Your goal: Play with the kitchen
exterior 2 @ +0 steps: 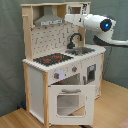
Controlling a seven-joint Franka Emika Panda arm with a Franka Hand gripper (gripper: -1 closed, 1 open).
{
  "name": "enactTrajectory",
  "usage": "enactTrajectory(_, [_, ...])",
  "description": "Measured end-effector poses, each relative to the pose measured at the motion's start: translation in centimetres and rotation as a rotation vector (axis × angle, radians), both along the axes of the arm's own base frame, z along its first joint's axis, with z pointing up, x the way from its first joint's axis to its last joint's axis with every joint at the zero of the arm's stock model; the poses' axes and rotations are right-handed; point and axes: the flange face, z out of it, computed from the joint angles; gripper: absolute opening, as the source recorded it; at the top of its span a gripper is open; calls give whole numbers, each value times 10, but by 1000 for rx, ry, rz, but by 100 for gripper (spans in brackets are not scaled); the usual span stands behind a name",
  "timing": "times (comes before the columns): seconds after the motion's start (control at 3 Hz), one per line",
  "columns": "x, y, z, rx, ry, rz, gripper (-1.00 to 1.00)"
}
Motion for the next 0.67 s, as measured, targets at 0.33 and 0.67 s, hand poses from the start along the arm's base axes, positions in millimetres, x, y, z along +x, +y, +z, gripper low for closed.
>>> enactTrajectory(0.33, [-13,25,-23,-16,-3,-30,100])
enactTrajectory(0.67, [-31,58,-57,-42,-14,-24,100])
